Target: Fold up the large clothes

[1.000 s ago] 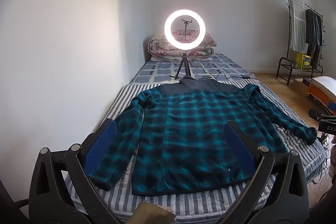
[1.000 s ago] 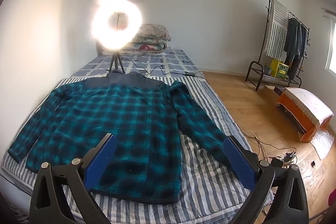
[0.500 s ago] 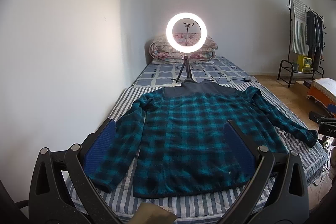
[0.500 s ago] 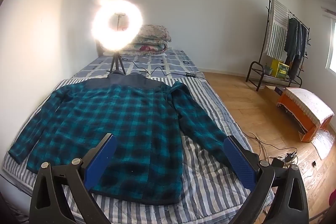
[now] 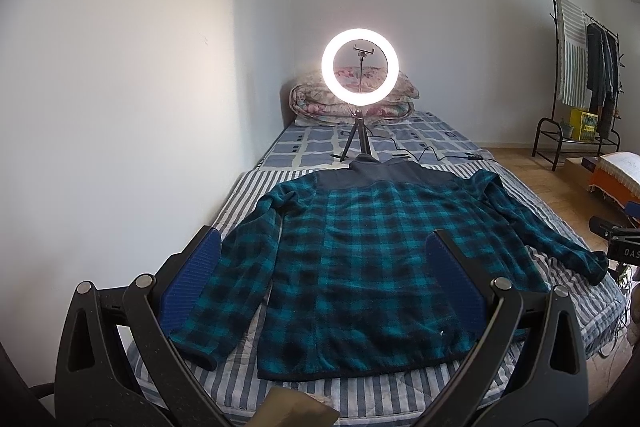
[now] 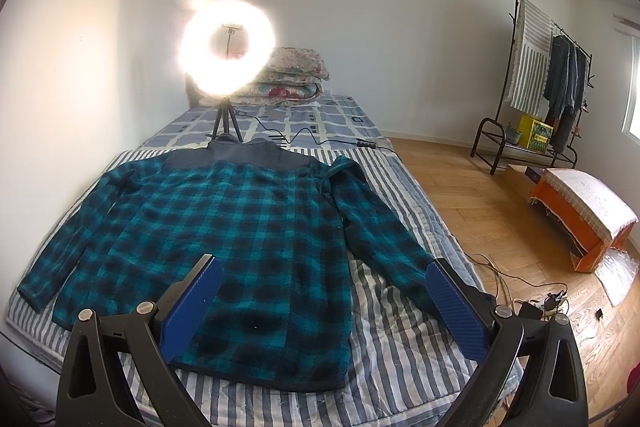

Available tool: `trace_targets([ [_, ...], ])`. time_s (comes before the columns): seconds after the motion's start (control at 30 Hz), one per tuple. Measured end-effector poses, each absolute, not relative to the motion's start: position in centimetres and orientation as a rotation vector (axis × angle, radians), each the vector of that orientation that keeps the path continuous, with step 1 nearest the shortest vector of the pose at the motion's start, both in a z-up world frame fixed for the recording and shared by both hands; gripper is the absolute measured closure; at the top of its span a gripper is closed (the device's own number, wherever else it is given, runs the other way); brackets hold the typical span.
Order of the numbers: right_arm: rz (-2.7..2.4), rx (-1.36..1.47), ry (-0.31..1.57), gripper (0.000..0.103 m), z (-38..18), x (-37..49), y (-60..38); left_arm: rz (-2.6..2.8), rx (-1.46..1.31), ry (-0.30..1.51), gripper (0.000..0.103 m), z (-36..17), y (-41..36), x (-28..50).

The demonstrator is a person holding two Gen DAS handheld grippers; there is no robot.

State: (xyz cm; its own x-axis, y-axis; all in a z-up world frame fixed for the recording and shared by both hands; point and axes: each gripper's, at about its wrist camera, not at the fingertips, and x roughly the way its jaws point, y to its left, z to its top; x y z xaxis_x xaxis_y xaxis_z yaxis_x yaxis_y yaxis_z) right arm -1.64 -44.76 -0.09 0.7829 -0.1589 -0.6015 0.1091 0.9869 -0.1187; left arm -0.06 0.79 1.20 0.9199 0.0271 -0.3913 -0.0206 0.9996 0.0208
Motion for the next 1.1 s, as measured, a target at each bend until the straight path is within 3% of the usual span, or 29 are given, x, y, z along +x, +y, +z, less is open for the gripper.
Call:
trace_targets([
  [1.1, -0.139, -0.081, 0.655, 0.000, 0.10, -1.50, -44.30, 0.033, 0.019, 0.396, 0.000, 1.35, 1.07, 0.14],
])
